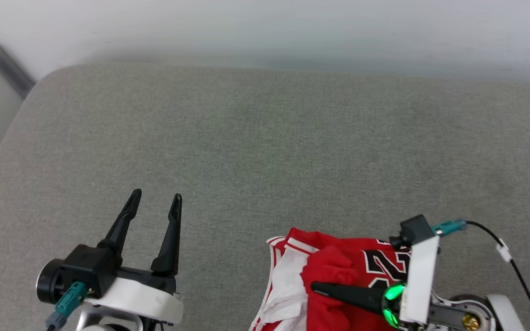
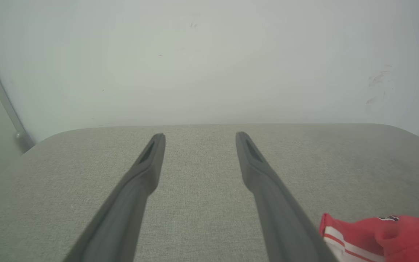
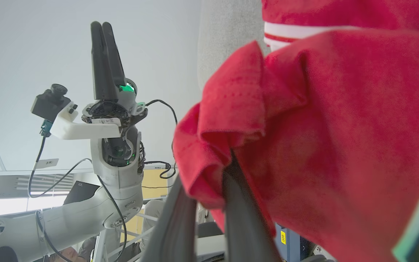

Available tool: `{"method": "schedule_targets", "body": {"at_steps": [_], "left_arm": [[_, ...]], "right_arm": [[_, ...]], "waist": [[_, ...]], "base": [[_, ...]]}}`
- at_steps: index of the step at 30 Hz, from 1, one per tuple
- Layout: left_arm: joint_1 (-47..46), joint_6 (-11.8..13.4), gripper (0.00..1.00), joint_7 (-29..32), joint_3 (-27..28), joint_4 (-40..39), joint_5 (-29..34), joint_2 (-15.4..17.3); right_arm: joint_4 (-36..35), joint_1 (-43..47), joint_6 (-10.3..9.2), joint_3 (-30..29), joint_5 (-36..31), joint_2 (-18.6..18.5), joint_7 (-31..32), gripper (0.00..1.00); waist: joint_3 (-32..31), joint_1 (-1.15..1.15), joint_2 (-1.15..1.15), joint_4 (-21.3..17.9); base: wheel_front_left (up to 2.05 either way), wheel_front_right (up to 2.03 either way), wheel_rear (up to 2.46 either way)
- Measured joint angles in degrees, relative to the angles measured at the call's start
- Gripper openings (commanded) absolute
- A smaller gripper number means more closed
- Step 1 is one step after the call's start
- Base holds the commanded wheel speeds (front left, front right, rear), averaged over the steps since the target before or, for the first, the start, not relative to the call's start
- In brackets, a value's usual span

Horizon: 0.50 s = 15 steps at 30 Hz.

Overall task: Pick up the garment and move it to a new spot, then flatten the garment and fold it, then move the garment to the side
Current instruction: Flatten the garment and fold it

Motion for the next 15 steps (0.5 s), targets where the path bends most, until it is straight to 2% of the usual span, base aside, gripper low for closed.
{"method": "schedule_targets", "body": {"at_steps": [2, 3, 6, 7, 8, 9, 10, 15], "left_arm": [[-0.7, -0.4, 1.00, -0.2, -0.2, 0.2, -0.1, -0.2], [-1.7, -0.9, 1.00, -0.6, -0.5, 0.6, -0.1, -0.6], [-2.2, -1.2, 1.00, -0.8, -0.6, 1.2, -0.2, -1.0], [-2.3, -1.2, 1.00, -1.0, -0.7, 1.5, -0.2, -1.0], [-2.4, -1.3, 1.00, -1.2, -0.7, 1.6, -0.2, -1.1], [-2.4, -1.3, 1.00, -1.3, -0.8, 1.8, -0.2, -1.2], [-2.4, -1.3, 1.00, -1.3, -0.8, 2.0, -0.2, -1.3], [-2.4, -1.3, 1.00, -1.5, -1.0, 2.5, -0.2, -1.2]], "right_arm": [[1.5, -1.7, 0.00, 2.7, -0.1, 0.0, -2.2, 0.00], [4.7, -3.6, 0.00, 5.1, -3.3, 0.1, -5.7, 0.00], [7.5, -4.8, 0.00, 5.8, -7.4, 0.0, -9.6, 0.00], [8.4, -5.1, 0.00, 6.0, -7.6, 0.0, -10.6, 0.04], [9.0, -5.2, 0.00, 6.3, -8.1, 0.0, -11.8, 0.29], [9.3, -5.4, 0.00, 6.7, -8.3, 0.0, -12.7, 0.77], [9.4, -5.6, 0.00, 7.3, -8.0, 0.0, -13.5, 1.00], [6.7, -6.8, 0.00, 10.6, -12.1, -0.1, -17.9, 1.00]], "waist": [[0.7, 0.00, 0.00, 0.5], [1.6, 0.00, 0.00, 1.3], [2.4, 0.00, 0.00, 1.8], [2.6, 0.00, 0.00, 1.9], [2.7, 0.00, 0.00, 1.9], [2.7, 0.00, 0.00, 1.8], [2.7, 0.00, 0.00, 1.7], [2.0, 0.00, 0.00, 0.7]], "base": [[0.00, 0.00, 0.00], [0.00, 0.00, 0.00], [0.00, 0.00, 0.00], [0.00, 0.00, 0.00], [0.00, 0.00, 0.00], [0.00, 0.00, 0.00], [0.00, 0.00, 0.00], [0.00, 0.00, 0.00]]}}
